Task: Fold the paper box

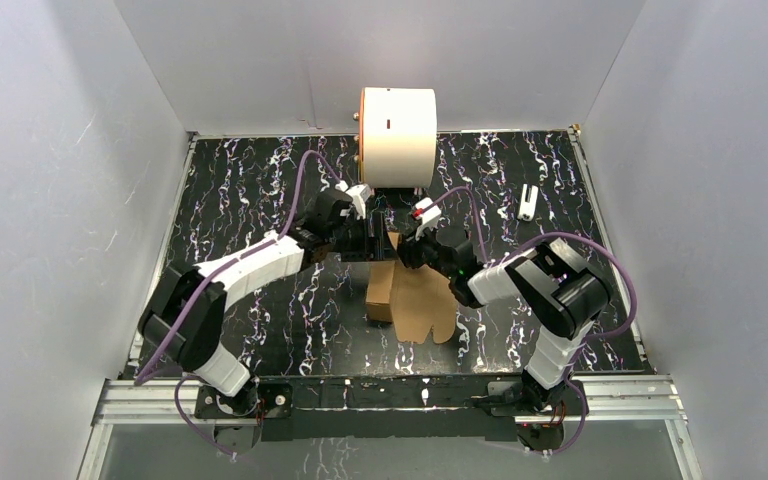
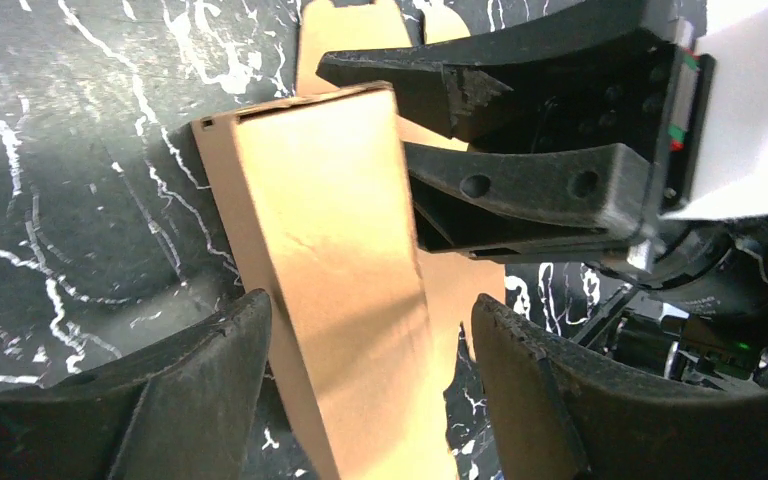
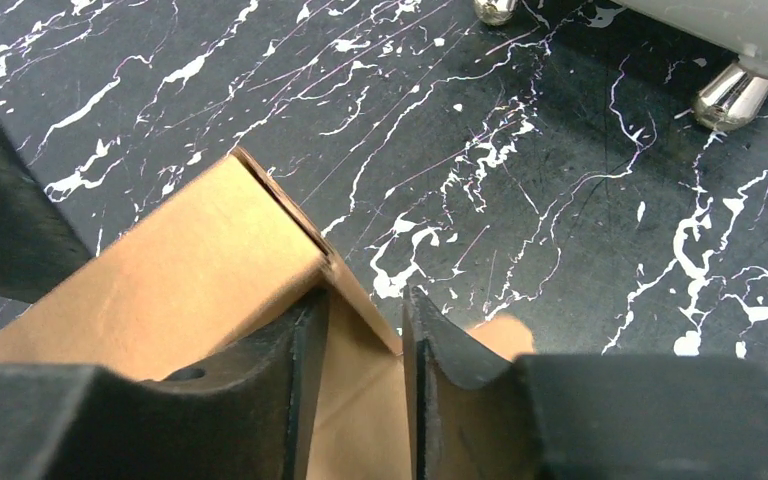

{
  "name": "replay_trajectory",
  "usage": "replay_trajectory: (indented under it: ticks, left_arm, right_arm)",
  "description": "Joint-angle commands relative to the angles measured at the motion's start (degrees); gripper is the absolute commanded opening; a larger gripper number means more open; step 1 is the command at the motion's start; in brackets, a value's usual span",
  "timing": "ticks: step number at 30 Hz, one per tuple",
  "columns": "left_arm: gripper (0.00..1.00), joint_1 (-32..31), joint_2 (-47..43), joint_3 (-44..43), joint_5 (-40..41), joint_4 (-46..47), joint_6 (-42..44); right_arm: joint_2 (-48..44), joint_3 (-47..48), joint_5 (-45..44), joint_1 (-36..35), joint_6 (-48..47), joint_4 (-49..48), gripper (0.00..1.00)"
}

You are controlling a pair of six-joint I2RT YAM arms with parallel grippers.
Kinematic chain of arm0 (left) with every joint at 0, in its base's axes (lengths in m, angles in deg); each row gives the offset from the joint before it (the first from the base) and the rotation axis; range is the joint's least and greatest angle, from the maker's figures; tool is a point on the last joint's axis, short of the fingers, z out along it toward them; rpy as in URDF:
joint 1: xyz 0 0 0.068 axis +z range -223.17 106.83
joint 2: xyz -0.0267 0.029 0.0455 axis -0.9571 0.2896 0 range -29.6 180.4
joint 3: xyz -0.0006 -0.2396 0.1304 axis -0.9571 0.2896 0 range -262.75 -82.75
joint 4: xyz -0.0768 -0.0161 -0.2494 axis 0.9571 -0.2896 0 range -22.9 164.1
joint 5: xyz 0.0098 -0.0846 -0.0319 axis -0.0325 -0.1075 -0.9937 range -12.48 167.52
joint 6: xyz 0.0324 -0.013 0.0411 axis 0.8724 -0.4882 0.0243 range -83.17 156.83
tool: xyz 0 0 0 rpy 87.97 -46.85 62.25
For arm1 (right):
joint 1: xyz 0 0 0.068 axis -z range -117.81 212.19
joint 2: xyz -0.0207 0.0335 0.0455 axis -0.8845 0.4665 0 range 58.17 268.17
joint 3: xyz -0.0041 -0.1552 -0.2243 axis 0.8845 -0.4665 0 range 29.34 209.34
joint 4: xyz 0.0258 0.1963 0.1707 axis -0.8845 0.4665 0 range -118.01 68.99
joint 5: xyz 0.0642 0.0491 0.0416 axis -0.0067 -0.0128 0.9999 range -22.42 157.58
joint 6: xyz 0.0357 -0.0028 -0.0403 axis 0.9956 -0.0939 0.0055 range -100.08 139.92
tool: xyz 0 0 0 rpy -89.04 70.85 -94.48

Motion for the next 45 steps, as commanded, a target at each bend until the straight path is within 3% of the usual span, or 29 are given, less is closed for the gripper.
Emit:
replay_trajectory:
  ticks: [1,7,17,20,27,34,41,45]
  left_arm:
    - [0.72,-0.7,-7.3,-3.7,9.3,-8.4,2.6]
    - [0.83,-0.7,-10.8,-4.6,13.6,-13.1,4.4]
    - [0.85,-4.2,-11.4,-6.7,22.4,-20.2,3.0]
    - [0.85,-5.9,-10.2,-7.1,24.3,-20.9,2.2]
    - [0.85,-7.0,-5.1,-8.1,23.6,-19.6,-0.6]
    - [0.86,-7.0,-0.4,-8.8,21.3,-16.4,-1.9]
    - [0.84,-7.0,1.6,-7.5,17.9,-12.5,-3.7]
    - [0.76,-6.9,1.8,-6.7,17.5,-11.9,-4.2]
  right_arm:
    - [-3.7,1.0,1.3,-0.2,-0.4,-0.4,0.46]
    - [-8.2,-0.5,1.5,0.1,-0.8,4.6,0.61]
    - [-22.9,-2.6,-7.9,2.9,1.5,21.6,0.85]
    - [-28.4,-3.8,-12.3,3.1,3.7,27.0,0.98]
    - [-40.2,-10.6,-17.3,3.9,14.9,32.0,0.99]
    - [-49.4,-16.0,-20.3,4.0,15.6,32.2,0.98]
    - [-50.5,-16.0,-20.8,4.0,15.1,33.4,0.99]
    - [-49.5,-15.6,-19.6,4.1,15.4,33.2,0.98]
